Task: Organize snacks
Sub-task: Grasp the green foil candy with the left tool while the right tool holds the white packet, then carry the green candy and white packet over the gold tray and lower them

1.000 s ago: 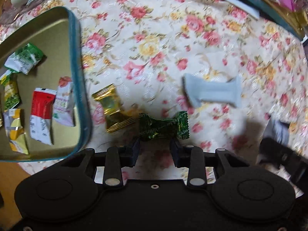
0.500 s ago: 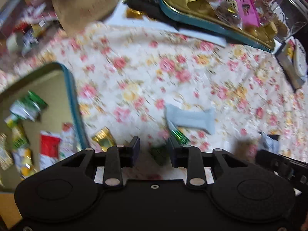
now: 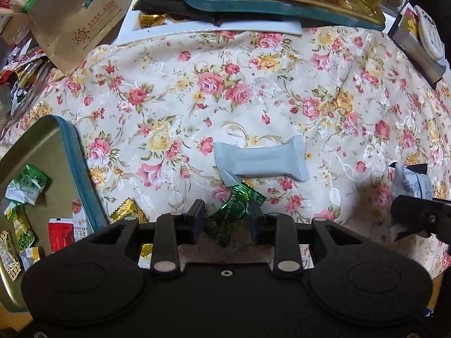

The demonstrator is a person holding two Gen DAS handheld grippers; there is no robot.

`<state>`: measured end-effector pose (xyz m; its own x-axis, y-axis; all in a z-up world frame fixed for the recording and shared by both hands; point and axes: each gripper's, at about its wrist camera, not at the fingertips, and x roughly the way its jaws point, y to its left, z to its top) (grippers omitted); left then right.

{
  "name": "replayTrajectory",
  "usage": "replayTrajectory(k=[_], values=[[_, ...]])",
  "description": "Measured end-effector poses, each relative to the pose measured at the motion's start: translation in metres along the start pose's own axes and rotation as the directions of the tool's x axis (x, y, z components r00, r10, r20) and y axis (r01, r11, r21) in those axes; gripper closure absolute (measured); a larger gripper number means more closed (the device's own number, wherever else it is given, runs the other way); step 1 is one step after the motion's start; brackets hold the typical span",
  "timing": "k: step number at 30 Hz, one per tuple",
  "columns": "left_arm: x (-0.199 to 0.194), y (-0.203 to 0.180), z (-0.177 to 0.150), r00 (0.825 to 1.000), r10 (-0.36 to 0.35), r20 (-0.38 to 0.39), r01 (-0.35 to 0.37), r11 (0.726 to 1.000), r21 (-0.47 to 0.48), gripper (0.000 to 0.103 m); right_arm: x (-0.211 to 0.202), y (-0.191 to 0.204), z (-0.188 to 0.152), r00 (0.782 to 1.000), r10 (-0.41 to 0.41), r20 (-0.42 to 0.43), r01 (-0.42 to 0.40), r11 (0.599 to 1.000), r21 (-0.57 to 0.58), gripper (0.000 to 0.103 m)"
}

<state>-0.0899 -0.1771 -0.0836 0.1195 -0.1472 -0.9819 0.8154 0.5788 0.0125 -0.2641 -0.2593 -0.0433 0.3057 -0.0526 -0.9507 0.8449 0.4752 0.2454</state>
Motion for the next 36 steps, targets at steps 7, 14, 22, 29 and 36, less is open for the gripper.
replayTrajectory(k=[7, 14, 22, 29, 36], values=[[0.011, -0.005, -0.003, 0.998, -0.03, -0.047, 0.029, 1.0, -0.009, 0.063, -0.002, -0.001, -0.002, 1.0, 0.001, 0.002, -0.001, 1.0, 0.0, 0.067], [0.017, -0.012, -0.009, 0.996, -0.047, -0.07, 0.046, 0.999, -0.021, 0.069, -0.003, -0.003, -0.002, 1.0, 0.0, 0.004, 0.0, 1.0, 0.013, 0.067], [-0.01, -0.011, -0.012, 0.999, -0.049, 0.011, 0.049, 0.996, -0.08, 0.069, -0.01, -0.001, 0.0, 1.0, 0.0, 0.022, -0.001, 1.0, 0.023, 0.068], [-0.036, 0.023, -0.008, 0.998, -0.056, 0.034, 0.061, 0.979, -0.194, 0.069, -0.009, 0.002, 0.002, 1.0, -0.009, 0.026, 0.008, 0.999, 0.031, 0.068], [-0.057, 0.055, -0.009, 0.998, -0.034, 0.055, 0.048, 0.961, -0.272, 0.069, -0.002, 0.014, 0.005, 1.0, -0.017, 0.02, 0.016, 1.0, 0.022, 0.068]])
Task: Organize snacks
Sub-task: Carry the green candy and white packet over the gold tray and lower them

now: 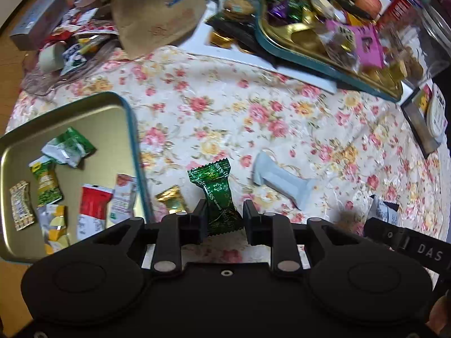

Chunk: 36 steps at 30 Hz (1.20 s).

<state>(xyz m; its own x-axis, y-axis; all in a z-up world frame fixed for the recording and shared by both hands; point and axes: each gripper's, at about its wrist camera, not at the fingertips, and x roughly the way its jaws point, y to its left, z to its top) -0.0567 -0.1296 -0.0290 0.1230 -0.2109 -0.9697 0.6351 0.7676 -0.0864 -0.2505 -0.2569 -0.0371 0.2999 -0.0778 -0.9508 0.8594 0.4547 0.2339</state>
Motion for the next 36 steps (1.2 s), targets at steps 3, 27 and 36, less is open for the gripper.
replayTrajectory(k=[3, 27, 36], values=[[-0.012, 0.016, 0.002, 0.999, 0.024, 0.027, -0.023, 0.999, -0.034, 0.069, 0.005, 0.01, 0.0, 1.0, 0.002, -0.01, -0.002, 1.0, -0.012, 0.068], [-0.03, 0.17, -0.007, 0.982, 0.19, 0.015, -0.177, 0.934, -0.309, 0.069, 0.046, 0.176, -0.033, 0.994, 0.052, -0.094, -0.076, 0.962, -0.264, 0.068], [-0.031, 0.208, -0.017, 0.978, 0.21, -0.005, -0.198, 0.911, -0.363, 0.069, 0.056, 0.222, -0.044, 0.991, 0.072, -0.114, -0.105, 0.941, -0.322, 0.068]])
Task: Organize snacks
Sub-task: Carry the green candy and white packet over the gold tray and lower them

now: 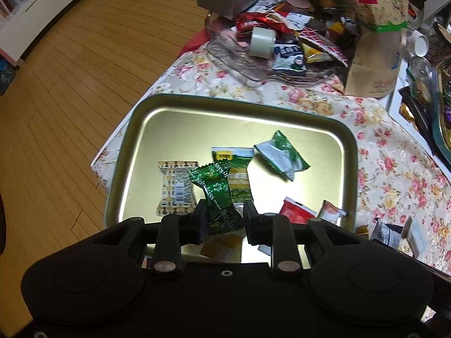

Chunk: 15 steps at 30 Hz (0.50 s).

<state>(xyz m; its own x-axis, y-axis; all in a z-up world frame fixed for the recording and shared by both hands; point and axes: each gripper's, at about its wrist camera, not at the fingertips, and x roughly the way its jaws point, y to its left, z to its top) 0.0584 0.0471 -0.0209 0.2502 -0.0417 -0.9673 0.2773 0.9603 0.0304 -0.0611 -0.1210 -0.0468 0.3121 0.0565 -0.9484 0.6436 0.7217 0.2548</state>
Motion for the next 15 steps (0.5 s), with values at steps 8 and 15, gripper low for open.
replayTrajectory(k=[8, 15], values=[[0.007, 0.014, 0.001, 0.999, 0.033, -0.008, -0.033, 0.999, -0.005, 0.069, 0.011, 0.033, 0.002, 1.0, 0.026, -0.01, -0.026, 0.999, -0.042, 0.068], [0.01, 0.024, 0.001, 0.999, 0.028, -0.018, -0.029, 0.999, -0.017, 0.069, 0.011, 0.056, 0.0, 0.999, 0.042, 0.006, -0.041, 0.995, -0.093, 0.068]])
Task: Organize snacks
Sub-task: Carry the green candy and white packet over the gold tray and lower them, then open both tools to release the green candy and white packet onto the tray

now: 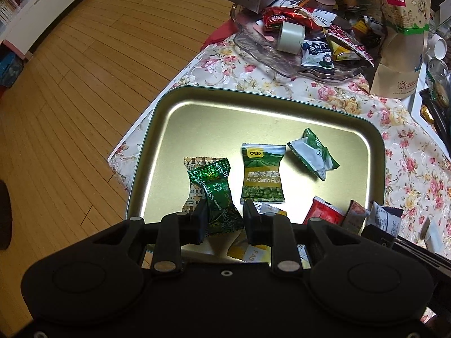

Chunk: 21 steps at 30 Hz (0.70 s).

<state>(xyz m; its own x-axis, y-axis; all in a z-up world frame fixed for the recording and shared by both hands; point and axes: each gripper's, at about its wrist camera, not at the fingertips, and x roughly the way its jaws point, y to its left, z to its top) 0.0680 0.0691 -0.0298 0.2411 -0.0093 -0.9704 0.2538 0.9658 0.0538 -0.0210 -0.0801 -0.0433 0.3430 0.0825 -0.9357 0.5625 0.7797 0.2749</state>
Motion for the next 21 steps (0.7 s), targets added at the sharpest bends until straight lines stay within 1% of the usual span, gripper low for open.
replayTrajectory(k=[4, 5, 7, 15, 21], values=[[-0.005, 0.002, 0.001, 1.0, -0.013, 0.028, 0.013, 1.0, 0.005, 0.067, -0.001, 0.007, 0.0, 1.0, 0.015, 0.006, -0.015, 1.0, -0.014, 0.068], [-0.007, 0.003, 0.002, 0.999, -0.01, 0.039, 0.01, 1.0, 0.005, 0.064, 0.0, 0.008, 0.0, 1.0, 0.018, 0.007, -0.018, 1.0, -0.016, 0.068], [-0.011, 0.005, 0.002, 0.998, -0.011, 0.055, 0.011, 1.0, -0.002, 0.062, 0.0, 0.01, 0.001, 1.0, 0.023, 0.009, -0.023, 1.0, -0.019, 0.068], [-0.002, 0.012, 0.002, 1.0, -0.001, 0.014, 0.001, 0.999, -0.034, 0.063, -0.003, 0.021, 0.0, 0.999, 0.025, 0.044, -0.023, 0.998, -0.059, 0.068], [-0.002, 0.006, -0.001, 1.0, -0.011, 0.011, 0.011, 1.0, -0.005, 0.063, -0.006, 0.03, -0.003, 0.997, 0.048, 0.061, -0.042, 0.995, -0.094, 0.067]])
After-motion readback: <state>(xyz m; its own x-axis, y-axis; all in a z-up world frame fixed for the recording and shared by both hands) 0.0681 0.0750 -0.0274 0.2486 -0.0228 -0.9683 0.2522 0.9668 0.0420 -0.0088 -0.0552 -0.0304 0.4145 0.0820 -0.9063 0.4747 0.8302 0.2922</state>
